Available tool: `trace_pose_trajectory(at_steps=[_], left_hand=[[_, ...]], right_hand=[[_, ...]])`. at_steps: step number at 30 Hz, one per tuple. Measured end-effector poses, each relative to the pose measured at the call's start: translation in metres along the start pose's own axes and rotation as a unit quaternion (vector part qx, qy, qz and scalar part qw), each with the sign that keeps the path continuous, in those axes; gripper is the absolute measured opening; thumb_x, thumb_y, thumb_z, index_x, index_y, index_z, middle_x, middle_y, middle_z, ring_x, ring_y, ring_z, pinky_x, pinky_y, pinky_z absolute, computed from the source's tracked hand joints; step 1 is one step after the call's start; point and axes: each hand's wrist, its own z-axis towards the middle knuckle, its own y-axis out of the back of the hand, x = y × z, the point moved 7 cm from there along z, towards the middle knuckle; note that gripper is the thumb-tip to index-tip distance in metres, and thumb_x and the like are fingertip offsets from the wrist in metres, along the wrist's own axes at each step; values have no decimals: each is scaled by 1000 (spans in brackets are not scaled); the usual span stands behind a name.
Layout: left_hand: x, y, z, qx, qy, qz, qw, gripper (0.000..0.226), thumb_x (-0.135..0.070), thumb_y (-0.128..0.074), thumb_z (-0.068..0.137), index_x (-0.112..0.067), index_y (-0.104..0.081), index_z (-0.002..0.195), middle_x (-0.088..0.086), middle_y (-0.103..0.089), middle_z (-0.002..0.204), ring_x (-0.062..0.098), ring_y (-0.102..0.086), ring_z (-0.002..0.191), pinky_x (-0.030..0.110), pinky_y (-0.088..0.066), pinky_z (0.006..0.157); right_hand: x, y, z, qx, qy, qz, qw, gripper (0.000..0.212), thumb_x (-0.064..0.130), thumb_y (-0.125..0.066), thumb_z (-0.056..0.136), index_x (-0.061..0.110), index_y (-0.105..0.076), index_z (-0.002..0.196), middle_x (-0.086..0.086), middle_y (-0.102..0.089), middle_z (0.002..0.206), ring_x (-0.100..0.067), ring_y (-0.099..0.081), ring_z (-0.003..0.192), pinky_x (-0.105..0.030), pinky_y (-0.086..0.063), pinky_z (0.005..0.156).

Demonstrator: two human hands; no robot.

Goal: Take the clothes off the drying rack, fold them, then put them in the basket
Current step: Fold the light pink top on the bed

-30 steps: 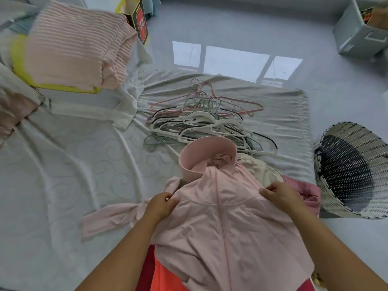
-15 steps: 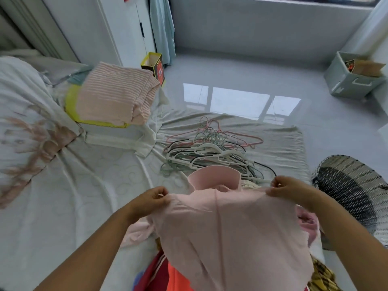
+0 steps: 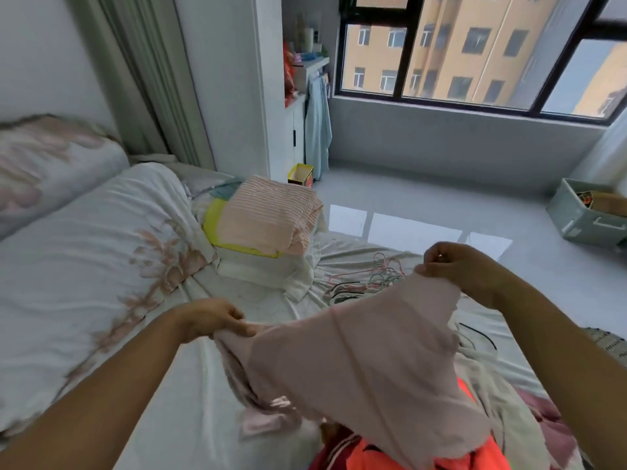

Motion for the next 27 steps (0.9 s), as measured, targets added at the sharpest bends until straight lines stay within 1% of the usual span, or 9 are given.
trace_pose_trajectory(at_steps=[2, 4, 7, 10, 13, 16, 20, 23, 27], left_hand=[[1, 38, -29, -69, -58, -74, 993, 29, -35, -80, 69, -16, -58, 62, -2, -46, 62, 12, -42, 63, 26, -29, 59], [6, 70, -56, -126, -111, -143, 975, 24, -25, -76, 76, -15, -55, 69, -1, -48, 66, 11, -44, 67, 25, -32, 64], [22, 114, -88, -198, -158, -202, 946, 25, -30, -72, 77, -14, -53, 76, 1, -48, 72, 14, -43, 69, 28, -33, 65], [33, 156, -117, -284, -169, -188, 925, 17, -25, -63, 87, -14, -54, 79, 5, -45, 75, 14, -39, 66, 27, -29, 57], [24, 186, -147, -321, -196, -127, 918, 18, -25, -62, 88, -17, -54, 74, 1, -47, 71, 14, -40, 66, 25, -30, 56], [12, 203, -171, -294, -184, -35, 937, 16, -25, -61, 89, -20, -54, 75, -2, -49, 66, 12, -42, 61, 24, -33, 56], [22, 210, -189, -188, -143, 39, 971, 17, -29, -67, 85, -16, -57, 82, -8, -52, 65, 9, -42, 63, 23, -32, 60], [34, 207, -193, -155, -130, 5, 979, 16, -26, -67, 84, -13, -59, 81, -13, -55, 66, 3, -46, 63, 20, -35, 64], [38, 204, -188, -164, -115, -78, 977, 24, -20, -54, 93, -15, -52, 70, -6, -49, 65, 8, -41, 64, 23, -35, 68]], right_hand=[[27, -23, -5, 1, -1, 13, 1000, 14, 6, -70, 80, 10, -57, 77, -4, -57, 72, -14, -50, 63, -22, -38, 57], [50, -45, -11, 7, -3, 18, 1000, 13, 5, -70, 79, 10, -59, 79, -6, -60, 79, -16, -53, 69, -24, -40, 60], [78, -76, -20, 21, 5, -38, 999, 13, 8, -71, 79, 11, -63, 89, -9, -64, 90, -21, -57, 77, -27, -44, 67], [102, -108, -28, 51, 1, -167, 985, 19, 14, -73, 79, 13, -68, 97, -5, -64, 91, -19, -57, 84, -25, -43, 72], [125, -129, -33, 57, 1, -298, 953, 17, 21, -71, 82, 13, -70, 96, 3, -61, 91, -16, -55, 91, -25, -41, 77], [153, -133, -36, 24, 35, -314, 949, 7, 19, -67, 85, 13, -70, 85, 0, -63, 88, -18, -56, 87, -29, -44, 77], [181, -127, -42, -20, 94, -117, 989, 11, 9, -62, 88, 14, -64, 78, -1, -60, 76, -13, -51, 67, -22, -40, 59], [184, -134, -45, -11, 112, -57, 992, 10, 10, -58, 91, 13, -62, 83, -4, -59, 78, -15, -48, 65, -24, -38, 58], [181, -134, -49, 21, 105, -89, 990, 11, 10, -57, 92, 11, -61, 82, -4, -59, 76, -14, -51, 64, -21, -41, 55]])
